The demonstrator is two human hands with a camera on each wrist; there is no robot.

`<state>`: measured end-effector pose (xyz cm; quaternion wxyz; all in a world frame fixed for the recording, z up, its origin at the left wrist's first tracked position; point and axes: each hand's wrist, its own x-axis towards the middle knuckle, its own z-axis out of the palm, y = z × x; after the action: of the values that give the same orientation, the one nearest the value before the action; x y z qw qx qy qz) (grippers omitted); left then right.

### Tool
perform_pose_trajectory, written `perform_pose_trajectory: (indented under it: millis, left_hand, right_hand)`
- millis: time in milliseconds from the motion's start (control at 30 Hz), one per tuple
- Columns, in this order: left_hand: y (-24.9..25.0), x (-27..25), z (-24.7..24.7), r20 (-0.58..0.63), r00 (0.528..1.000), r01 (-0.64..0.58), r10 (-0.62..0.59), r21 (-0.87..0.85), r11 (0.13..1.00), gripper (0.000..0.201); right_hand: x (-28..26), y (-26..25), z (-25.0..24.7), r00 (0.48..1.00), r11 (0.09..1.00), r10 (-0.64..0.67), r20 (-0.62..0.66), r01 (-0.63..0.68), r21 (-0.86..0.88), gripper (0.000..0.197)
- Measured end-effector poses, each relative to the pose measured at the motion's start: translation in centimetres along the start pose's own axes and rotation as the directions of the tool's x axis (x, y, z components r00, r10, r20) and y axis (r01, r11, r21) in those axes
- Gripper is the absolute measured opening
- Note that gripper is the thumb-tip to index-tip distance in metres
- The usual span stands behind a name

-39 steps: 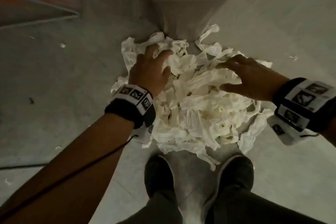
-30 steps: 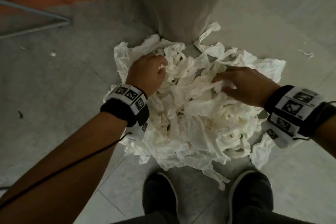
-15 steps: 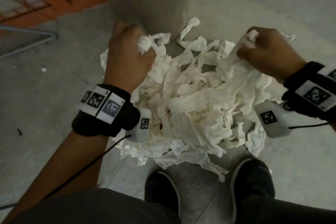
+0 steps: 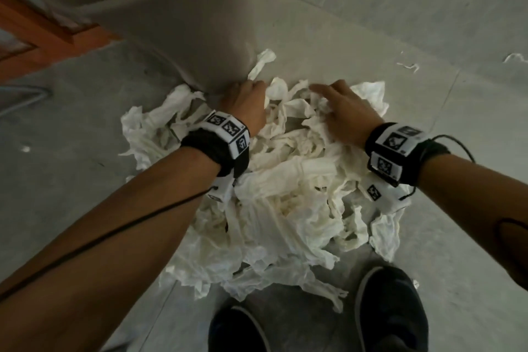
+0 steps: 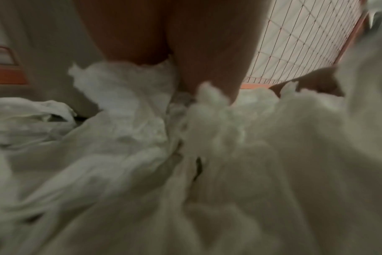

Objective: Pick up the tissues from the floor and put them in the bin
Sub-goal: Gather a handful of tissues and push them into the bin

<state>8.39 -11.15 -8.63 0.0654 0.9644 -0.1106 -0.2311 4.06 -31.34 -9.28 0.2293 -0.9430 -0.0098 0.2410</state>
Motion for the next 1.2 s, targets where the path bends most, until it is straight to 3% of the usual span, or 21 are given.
perform_pose_trajectory:
  millis: [67, 200, 333, 400, 500, 600, 767, 900, 1067, 1133, 1200]
  left_hand:
    - [-0.5, -0.4, 0.0, -0.067, 0.998, -0.012, 0.007, -0.065, 0.998, 0.025]
    - [-0.5, -2.3, -1.2, -0.215, 0.977, -0.038, -0.009, -0.212, 0.976, 0.036]
    - [1.7, -2.7, -0.8, -0.153, 0.981, -0.154, 0.12, -0.231, 0.961, 0.048]
    - [2.6, -2.6, 0.1, -0.065, 0.976, -0.214, 0.207, -0.125, 0.969, 0.039]
    - [2.9, -2.6, 0.6, -0.014, 0.982, -0.187, 0.187, -0.088, 0.978, 0.03]
    - [2.5, -3.6, -0.2, -0.107, 0.984, -0.165, 0.144, -0.234, 0.958, 0.033]
    - [1.9, -6.2, -2.5, -0.254, 0.958, -0.22, 0.134, -0.348, 0.911, 0.03]
    - [1.2, -9.3, -4.1, -0.397, 0.913, -0.242, 0.094, -0.342, 0.908, 0.018]
    - [0.7, -13.2, -7.6, -0.535, 0.843, -0.318, 0.049, -0.422, 0.849, 0.018]
    - [1.0, -15.2, -10.3, -0.567, 0.823, -0.353, -0.014, -0.532, 0.77, 0.023]
    - [1.2, -16.3, -13.5, -0.546, 0.834, -0.357, -0.077, -0.641, 0.679, 0.032]
  right_hand:
    - [-0.1, 0.1, 0.2, 1.0, 1.0, -0.003, -0.021, 0.002, -0.012, 0.052]
    - [-1.0, -0.3, -0.6, 0.993, 0.985, 0.062, -0.099, -0.045, 0.164, 0.023]
    - [-2.1, -0.2, -1.6, 0.974, 0.947, 0.189, -0.123, -0.148, 0.286, 0.034]
    - [-2.4, 0.4, -1.4, 0.971, 0.957, 0.198, -0.13, -0.163, 0.24, 0.024]
    - [-3.0, 1.3, -0.9, 0.969, 0.963, 0.172, -0.178, -0.127, 0.239, 0.031]
    - [-3.9, 1.1, -0.9, 0.973, 0.971, 0.113, -0.203, -0.065, 0.229, 0.043]
    - [-4.8, 0.5, -0.9, 0.988, 0.987, 0.155, -0.026, -0.153, 0.041, 0.034]
    - [-6.1, -2.6, -2.5, 0.982, 0.975, 0.168, -0.083, -0.154, 0.16, 0.042]
    - [-7.9, -8.3, -6.1, 0.975, 0.947, -0.01, -0.224, 0.081, 0.31, 0.05]
    - [-8.5, -10.7, -8.1, 0.943, 0.89, -0.108, -0.315, 0.233, 0.393, 0.05]
    - [-8.6, -13.2, -10.5, 0.889, 0.82, -0.197, -0.413, 0.38, 0.427, 0.049]
